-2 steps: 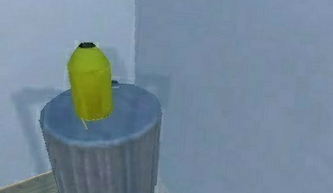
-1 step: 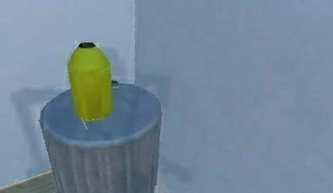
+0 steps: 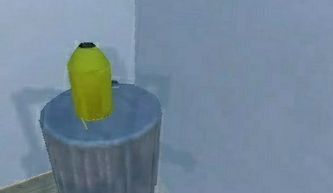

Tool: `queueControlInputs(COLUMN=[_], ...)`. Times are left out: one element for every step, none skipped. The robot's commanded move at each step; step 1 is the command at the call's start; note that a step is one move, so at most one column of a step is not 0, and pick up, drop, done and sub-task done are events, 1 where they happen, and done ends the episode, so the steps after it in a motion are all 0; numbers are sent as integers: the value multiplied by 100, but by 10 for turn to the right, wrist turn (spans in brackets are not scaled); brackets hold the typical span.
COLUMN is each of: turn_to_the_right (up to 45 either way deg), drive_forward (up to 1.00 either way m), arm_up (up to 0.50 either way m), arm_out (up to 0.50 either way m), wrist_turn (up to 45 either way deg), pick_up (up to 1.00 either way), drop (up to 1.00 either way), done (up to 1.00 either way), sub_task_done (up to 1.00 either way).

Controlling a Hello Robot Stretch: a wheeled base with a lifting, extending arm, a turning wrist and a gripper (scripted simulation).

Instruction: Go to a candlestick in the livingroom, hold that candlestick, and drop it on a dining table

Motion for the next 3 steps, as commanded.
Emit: queueControlInputs(turn_to_the_right=[0,0,0], drive_forward=[0,0,0], arm_up=[0,0,0], arm_out=[22,0,0], wrist_turn=[0,450,450], pick_up=[0,0,0], drop=[0,0,0], done=[0,0,0], sub_task_done=[0,0,0])
